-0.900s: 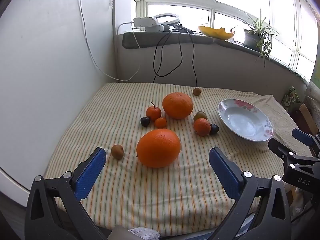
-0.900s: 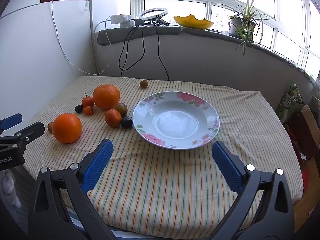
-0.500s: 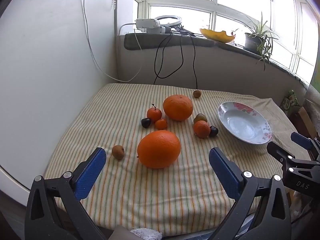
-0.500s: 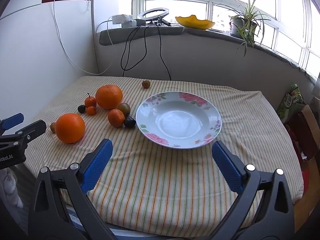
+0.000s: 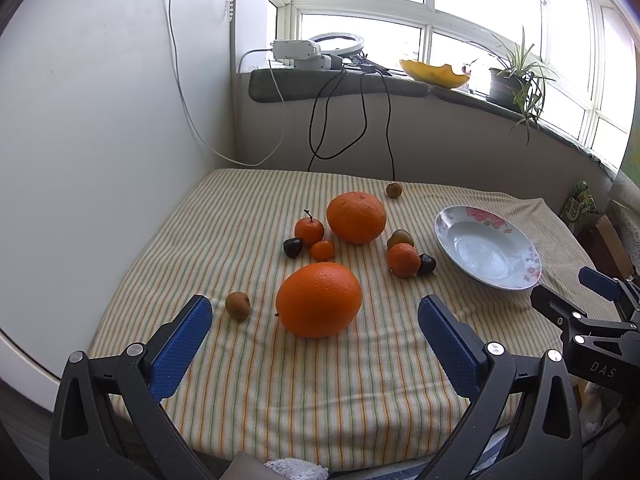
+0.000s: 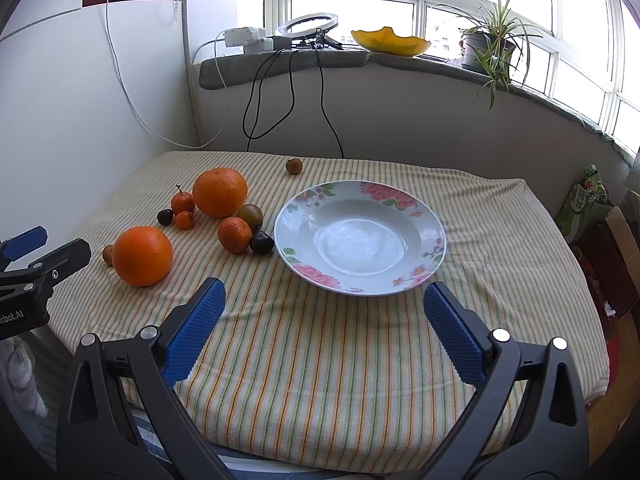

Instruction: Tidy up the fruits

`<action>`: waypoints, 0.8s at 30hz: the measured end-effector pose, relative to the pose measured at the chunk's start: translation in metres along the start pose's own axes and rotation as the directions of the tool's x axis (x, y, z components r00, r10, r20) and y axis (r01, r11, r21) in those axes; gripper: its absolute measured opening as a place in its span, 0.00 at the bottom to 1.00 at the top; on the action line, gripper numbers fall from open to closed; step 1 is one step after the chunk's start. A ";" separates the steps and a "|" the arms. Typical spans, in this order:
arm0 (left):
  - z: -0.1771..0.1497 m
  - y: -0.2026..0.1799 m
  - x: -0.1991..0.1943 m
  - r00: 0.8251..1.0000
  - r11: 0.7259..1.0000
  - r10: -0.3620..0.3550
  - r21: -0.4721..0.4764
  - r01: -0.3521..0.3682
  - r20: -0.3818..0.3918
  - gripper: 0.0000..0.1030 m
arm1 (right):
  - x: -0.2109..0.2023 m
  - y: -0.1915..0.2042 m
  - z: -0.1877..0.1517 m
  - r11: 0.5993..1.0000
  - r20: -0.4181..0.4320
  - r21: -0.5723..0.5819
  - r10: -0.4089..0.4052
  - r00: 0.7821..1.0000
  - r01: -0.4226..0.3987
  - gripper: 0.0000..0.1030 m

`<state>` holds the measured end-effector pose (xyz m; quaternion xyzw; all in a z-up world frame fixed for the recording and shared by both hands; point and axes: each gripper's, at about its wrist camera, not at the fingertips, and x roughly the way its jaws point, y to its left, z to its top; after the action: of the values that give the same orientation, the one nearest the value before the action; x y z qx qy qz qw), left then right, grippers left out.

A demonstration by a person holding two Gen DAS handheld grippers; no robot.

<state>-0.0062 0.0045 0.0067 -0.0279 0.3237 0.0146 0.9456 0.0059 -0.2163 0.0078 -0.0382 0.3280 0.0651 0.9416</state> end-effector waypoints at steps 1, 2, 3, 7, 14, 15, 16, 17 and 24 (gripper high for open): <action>0.000 0.000 0.000 1.000 1.000 0.000 0.001 0.000 0.000 0.99 | 0.000 0.000 0.000 1.000 0.000 0.000 0.000 1.000 0.000 0.99; 0.000 0.000 0.000 1.000 1.000 0.000 0.002 0.000 -0.001 0.99 | 0.000 0.000 0.000 1.000 0.000 0.001 0.002 1.000 -0.002 0.99; 0.000 0.000 0.000 1.000 1.000 0.000 0.002 0.000 -0.001 0.99 | 0.000 0.000 0.000 1.000 0.000 0.001 0.004 1.000 -0.004 0.99; 0.001 0.000 0.000 1.000 1.000 -0.001 0.000 0.001 -0.003 0.99 | 0.000 0.000 0.001 1.000 0.000 0.001 0.005 1.000 -0.005 0.99; 0.001 -0.001 -0.001 1.000 1.000 -0.004 0.000 0.004 -0.003 0.99 | 0.000 0.002 0.001 1.000 0.000 0.002 0.009 1.000 -0.009 0.99; 0.001 -0.001 -0.001 1.000 1.000 -0.004 0.000 0.004 -0.002 0.99 | 0.000 0.002 0.000 1.000 -0.001 0.002 0.011 1.000 -0.011 0.99; 0.001 -0.001 -0.001 1.000 1.000 -0.005 0.000 0.005 -0.002 0.99 | 0.000 0.002 0.001 1.000 -0.001 0.002 0.012 1.000 -0.012 0.99; 0.001 -0.001 -0.001 1.000 1.000 -0.006 0.000 0.006 -0.002 0.99 | 0.000 0.003 0.001 1.000 -0.001 0.002 0.013 1.000 -0.013 0.99; 0.001 -0.001 -0.001 1.000 1.000 -0.009 -0.002 0.009 -0.002 0.99 | 0.001 0.004 0.001 1.000 -0.002 0.000 0.013 1.000 -0.013 0.99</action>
<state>-0.0067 0.0033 0.0078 -0.0305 0.3243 0.0108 0.9454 0.0066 -0.2125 0.0081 -0.0360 0.3293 0.0711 0.9409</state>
